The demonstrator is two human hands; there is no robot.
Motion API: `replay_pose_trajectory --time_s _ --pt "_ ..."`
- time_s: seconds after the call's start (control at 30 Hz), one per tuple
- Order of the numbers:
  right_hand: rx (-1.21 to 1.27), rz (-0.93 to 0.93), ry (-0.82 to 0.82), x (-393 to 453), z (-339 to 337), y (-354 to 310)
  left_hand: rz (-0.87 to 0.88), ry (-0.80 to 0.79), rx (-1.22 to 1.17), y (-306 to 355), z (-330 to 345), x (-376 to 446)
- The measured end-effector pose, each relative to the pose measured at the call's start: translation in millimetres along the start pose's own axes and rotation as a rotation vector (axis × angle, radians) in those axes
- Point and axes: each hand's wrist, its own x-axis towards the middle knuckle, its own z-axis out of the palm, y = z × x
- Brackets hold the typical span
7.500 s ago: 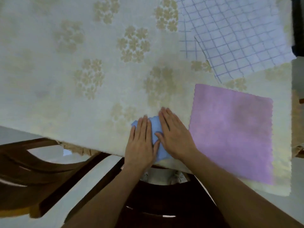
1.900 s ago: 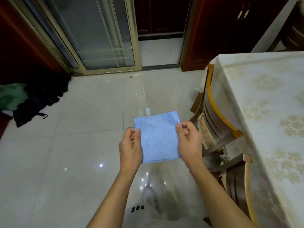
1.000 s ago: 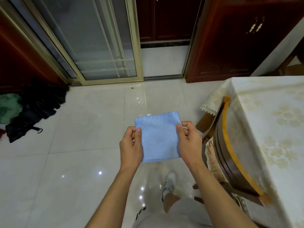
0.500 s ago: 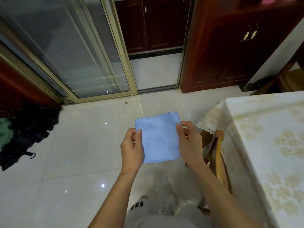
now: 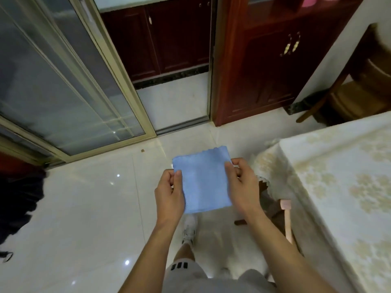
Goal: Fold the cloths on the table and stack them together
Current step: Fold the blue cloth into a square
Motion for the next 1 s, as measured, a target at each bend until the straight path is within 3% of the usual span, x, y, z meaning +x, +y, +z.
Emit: replay_pose_trajectory --time_s 0.5,1.0 --pt "0.025 0.119 0.43 101.1 35.0 -30.8 0.126 -0.386 0.063 42.7 46.7 173.5" --pt "0.134 0.315 0.823 84.3 -63.9 16.3 0.333 -0.823 0.152 74.8 189.8 142.6"
